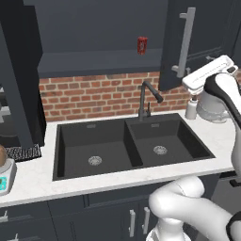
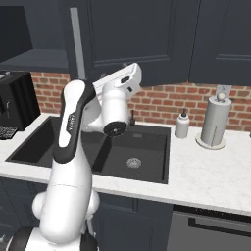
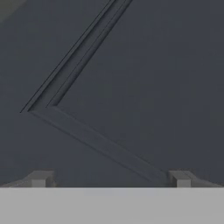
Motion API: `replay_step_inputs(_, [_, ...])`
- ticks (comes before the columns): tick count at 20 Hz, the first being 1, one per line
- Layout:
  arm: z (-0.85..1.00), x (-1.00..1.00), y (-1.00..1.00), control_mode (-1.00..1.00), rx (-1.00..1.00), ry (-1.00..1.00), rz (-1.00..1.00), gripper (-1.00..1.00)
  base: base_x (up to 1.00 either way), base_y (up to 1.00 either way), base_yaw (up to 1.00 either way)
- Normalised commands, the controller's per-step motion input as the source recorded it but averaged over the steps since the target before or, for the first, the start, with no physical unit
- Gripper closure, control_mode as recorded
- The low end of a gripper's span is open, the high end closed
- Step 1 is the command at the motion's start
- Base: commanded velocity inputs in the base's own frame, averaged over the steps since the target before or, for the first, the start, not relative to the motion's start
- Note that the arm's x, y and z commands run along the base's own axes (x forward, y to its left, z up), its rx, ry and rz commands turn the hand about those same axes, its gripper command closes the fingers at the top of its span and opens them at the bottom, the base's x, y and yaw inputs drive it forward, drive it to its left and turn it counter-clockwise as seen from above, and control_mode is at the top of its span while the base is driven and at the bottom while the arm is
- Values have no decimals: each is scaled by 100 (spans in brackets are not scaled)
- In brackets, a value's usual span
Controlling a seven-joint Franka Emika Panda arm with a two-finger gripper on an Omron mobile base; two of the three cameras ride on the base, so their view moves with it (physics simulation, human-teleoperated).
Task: Pick the honey bottle and place it on the digital scale for weighing, and close the cabinet.
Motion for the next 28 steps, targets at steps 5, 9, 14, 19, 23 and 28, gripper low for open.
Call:
replay_step_inputs(5, [0,41,15,-100,0,0,-1,-100,0,0,0])
replay_step_inputs(9, [0,45,7,-100,0,2,-1,-100,0,0,0])
replay_step_inputs(14, [0,65,2,-100,0,0,-4,-100,0,0,0])
replay_step_inputs(19, [-5,74,1,-100,0,1,-4,-100,0,0,0])
replay_step_inputs(23, [-22,77,1,-100,0,0,-2,-100,0,0,0])
replay_step_inputs(28, [-44,92,0,-100,-1,1,-1,-100,0,0,0])
